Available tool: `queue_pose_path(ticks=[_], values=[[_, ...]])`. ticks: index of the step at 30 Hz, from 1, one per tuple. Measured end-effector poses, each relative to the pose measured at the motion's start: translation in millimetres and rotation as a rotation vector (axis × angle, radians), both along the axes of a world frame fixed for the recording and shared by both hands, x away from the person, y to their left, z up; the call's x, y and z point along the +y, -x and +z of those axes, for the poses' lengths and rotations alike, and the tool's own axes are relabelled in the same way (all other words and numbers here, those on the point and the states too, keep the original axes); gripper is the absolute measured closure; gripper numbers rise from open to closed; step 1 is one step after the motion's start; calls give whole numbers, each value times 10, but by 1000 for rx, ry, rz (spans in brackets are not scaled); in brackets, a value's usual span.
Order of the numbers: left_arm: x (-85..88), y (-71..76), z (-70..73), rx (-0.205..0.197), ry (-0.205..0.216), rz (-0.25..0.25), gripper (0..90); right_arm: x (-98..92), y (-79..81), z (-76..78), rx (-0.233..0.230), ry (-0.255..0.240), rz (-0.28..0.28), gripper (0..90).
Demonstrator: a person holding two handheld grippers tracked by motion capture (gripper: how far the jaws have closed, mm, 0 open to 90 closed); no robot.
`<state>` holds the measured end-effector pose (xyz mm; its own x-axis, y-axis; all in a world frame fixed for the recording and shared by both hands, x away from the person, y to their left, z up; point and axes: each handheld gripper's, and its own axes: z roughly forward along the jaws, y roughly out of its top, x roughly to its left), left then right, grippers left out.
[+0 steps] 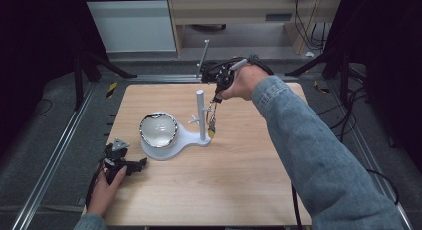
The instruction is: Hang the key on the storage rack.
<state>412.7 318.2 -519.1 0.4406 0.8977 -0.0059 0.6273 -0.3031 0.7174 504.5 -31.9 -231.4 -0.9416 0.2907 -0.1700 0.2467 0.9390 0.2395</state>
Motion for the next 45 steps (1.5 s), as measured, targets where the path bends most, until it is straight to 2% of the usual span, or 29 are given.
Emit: queue_pose_path(ticks=[14,32,45], values=[[1,1,0,-1,1,0,0,93,-54,-58,27,1,8,887],[1,1,0,-1,1,-1,0,119,-127,-153,42,-2,-3,886],[2,1,0,-1,1,-1,0,94,-194,-241,70,-14,-25,885]])
